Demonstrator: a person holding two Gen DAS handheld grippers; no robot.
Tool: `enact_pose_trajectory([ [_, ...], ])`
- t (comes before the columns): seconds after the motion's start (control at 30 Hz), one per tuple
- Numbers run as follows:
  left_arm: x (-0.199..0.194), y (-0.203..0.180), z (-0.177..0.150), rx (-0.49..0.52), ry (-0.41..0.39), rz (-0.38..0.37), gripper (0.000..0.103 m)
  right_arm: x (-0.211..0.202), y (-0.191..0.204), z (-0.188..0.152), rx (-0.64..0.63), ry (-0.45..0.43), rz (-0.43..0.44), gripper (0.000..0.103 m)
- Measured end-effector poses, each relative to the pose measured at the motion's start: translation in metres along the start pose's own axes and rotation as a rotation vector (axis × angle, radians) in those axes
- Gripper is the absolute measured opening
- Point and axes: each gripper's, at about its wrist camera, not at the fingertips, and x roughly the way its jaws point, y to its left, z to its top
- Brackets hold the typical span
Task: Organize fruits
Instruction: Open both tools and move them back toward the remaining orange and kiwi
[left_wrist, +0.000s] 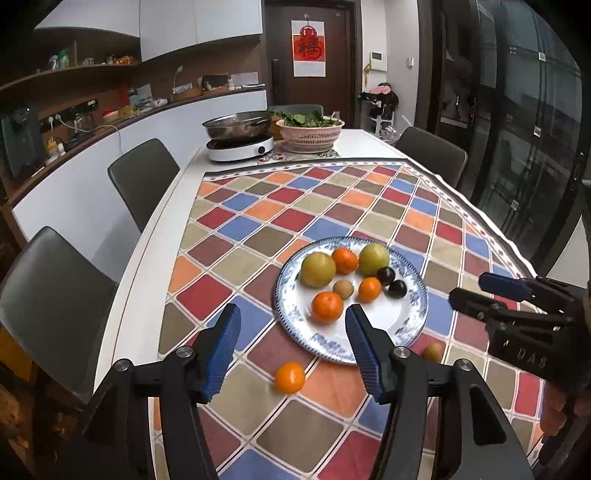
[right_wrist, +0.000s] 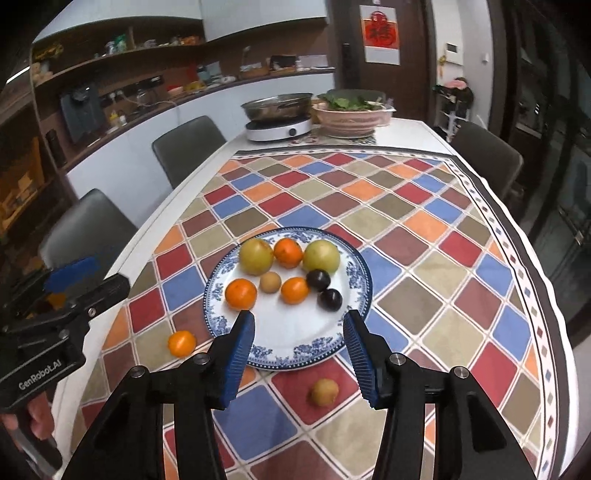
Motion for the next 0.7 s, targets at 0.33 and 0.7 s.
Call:
enact_pose_trajectory([
  [0.33, 0.022, 0.011, -0.023, 0.014, 0.084, 0.017, 0.061, 0.020, -0.003, -0.031, 0.133, 0.079, -0.045, 0.051],
  [0.7, 0.063, 0.015, -0.052, 0.035, 0.213, 0.003, 0.061, 0.049, -0.007, -0.056, 0.189, 0.152, -0.119, 0.051],
])
